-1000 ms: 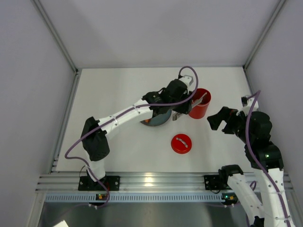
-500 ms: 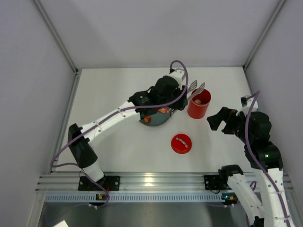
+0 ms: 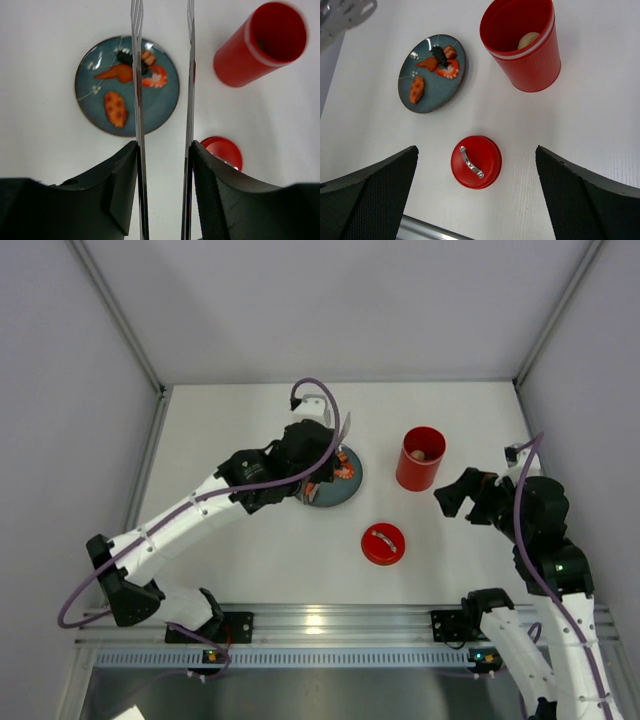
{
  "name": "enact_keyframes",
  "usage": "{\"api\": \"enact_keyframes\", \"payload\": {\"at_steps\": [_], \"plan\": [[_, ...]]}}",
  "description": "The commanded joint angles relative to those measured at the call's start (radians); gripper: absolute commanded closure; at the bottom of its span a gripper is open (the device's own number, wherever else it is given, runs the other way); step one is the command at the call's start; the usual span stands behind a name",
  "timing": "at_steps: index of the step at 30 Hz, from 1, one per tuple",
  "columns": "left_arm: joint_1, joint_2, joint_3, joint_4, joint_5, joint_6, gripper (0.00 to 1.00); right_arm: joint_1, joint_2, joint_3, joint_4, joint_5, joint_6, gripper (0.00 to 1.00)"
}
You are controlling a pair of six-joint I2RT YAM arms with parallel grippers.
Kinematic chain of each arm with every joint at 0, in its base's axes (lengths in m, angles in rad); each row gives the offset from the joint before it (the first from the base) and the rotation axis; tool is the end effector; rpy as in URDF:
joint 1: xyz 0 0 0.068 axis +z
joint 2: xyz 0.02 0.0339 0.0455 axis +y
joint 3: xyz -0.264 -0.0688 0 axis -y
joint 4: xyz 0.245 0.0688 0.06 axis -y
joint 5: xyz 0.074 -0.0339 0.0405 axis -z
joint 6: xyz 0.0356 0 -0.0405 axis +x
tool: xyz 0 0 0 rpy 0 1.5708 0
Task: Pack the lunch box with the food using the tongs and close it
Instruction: Pick up the fake food from the plate.
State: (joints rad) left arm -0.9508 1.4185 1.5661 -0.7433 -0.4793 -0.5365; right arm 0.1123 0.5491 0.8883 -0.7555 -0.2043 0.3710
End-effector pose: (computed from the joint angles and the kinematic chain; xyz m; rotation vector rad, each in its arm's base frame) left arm 0.1882 -0.2353 0.4106 0.1654 2.1078 -0.3756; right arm 0.1040 0.0190 0.3454 0.1262 2.0107 0.5133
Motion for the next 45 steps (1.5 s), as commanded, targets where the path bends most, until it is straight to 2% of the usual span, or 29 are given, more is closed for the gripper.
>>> {"api": "enact_keyframes", "payload": {"at_steps": [1,9,13,24,29,38,45], "plan": [[-0.002,-0.053,-0.095,-0.131,-0.099,-0.080,0.50,-0.010,-0.011,-0.020,0.064,-0.021,0.014,0.01],[-0.002,-0.111,-0.314,-0.117,-0.062,-0.143,0.49,-0.008,-0.003,-0.037,0.077,-0.029,0.013,0.00],[-0.002,-0.115,-0.362,-0.107,-0.051,-0.158,0.49,-0.010,-0.003,-0.040,0.082,-0.029,0.013,0.01],[0.014,-0.026,-0.403,-0.051,-0.005,-0.138,0.45,-0.010,-0.002,-0.032,0.079,-0.032,0.006,0.00],[0.023,0.013,-0.408,-0.002,0.021,-0.120,0.45,-0.010,0.000,-0.029,0.077,-0.030,0.003,0.00],[0.044,0.062,-0.405,-0.007,0.019,-0.126,0.45,-0.010,-0.003,-0.031,0.074,-0.030,-0.003,0.00],[0.052,0.074,-0.413,0.001,0.027,-0.117,0.49,-0.010,-0.008,-0.042,0.079,-0.037,0.003,0.01]]}}
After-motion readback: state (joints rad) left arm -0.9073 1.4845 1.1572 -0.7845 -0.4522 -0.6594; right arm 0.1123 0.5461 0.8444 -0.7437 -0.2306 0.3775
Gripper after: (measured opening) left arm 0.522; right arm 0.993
